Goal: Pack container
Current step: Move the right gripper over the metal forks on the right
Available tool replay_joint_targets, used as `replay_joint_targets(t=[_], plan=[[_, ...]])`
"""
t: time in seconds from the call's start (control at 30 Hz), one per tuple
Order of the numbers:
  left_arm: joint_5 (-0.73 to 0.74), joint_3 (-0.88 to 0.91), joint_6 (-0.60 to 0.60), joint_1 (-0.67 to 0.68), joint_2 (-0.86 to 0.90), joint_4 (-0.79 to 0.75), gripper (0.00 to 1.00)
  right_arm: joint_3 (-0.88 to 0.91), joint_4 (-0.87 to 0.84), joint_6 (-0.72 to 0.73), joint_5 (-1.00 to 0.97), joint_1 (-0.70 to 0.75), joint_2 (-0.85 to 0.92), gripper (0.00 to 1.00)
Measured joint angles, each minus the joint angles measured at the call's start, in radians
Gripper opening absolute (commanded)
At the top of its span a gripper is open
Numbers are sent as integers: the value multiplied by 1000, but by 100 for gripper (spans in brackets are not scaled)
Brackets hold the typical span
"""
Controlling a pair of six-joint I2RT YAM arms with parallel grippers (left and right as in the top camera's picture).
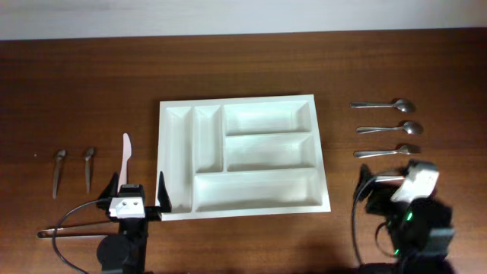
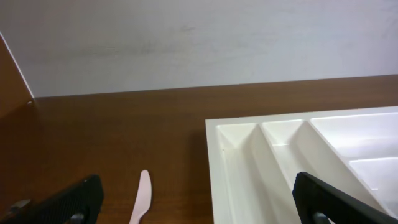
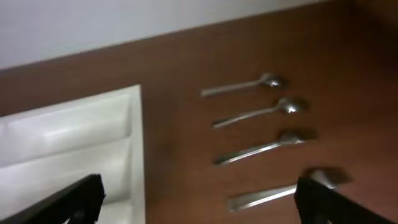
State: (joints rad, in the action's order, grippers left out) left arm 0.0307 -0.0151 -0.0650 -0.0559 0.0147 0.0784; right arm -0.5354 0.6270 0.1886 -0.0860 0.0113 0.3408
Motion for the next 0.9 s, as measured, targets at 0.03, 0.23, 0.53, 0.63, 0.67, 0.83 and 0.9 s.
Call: replay_joint_targets(t=[0.03,0.23,0.53,0.63,0.67,0.83,0.9], plan=[[0,0,0,0,0,0,99,-111,39,7,-30,0,104,99],[0,0,0,0,-1,0,99,-443,140,16,18,0,389,99],[0,0,0,0,-1,0,99,-541,458,309,-185,82,633,99],[0,0,0,0,-1,0,99,-541,523,505,-219,216,681,99],[0,0,0,0,-1,0,99,-542,520,541,-214,250,694,99],[0,0,0,0,-1,0,99,-546,556,663,-146,437,778,99],[0,0,0,0,-1,0,99,-546,566,681,-132,485,812,99]])
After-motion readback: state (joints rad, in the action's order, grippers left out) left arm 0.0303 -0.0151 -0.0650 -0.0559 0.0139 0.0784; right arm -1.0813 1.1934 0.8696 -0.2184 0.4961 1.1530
